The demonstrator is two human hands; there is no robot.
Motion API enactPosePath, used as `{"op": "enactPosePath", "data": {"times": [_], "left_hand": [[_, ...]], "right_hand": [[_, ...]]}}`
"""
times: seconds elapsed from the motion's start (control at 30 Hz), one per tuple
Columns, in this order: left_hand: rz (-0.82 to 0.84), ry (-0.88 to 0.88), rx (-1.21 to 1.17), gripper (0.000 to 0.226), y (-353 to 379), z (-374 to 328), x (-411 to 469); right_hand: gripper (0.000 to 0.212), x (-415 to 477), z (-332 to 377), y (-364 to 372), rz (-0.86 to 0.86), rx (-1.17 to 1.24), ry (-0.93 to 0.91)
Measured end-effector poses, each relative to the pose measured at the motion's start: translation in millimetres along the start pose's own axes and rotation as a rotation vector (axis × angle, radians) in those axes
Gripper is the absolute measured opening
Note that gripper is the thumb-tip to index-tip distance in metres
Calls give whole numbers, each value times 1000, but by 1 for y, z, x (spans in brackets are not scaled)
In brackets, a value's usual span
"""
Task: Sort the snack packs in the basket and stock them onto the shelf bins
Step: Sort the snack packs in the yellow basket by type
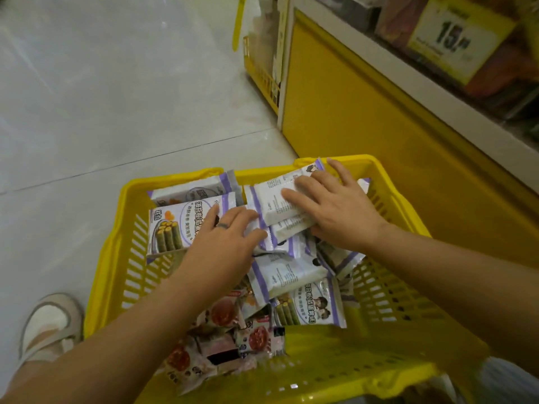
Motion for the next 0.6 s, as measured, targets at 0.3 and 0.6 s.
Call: {"op": "enactPosePath", "data": {"times": [0.3, 0.6], "left_hand": [[-37, 4, 27, 45, -13, 5, 0], [102, 15, 76, 53, -3, -8, 12]], "right_hand": [[48, -16, -53, -56, -129, 62, 80], [54, -83, -32, -91, 444, 333, -91]]}}
Point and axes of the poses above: each hand's wrist, its own x-axis towards the middle knuckle, its own y-axis out of the palm, z = x × y, the point moved 2 cm from there along x, towards the middle knuckle, and after that the axes turned 1 degree about -y, right-handed, at the moved point
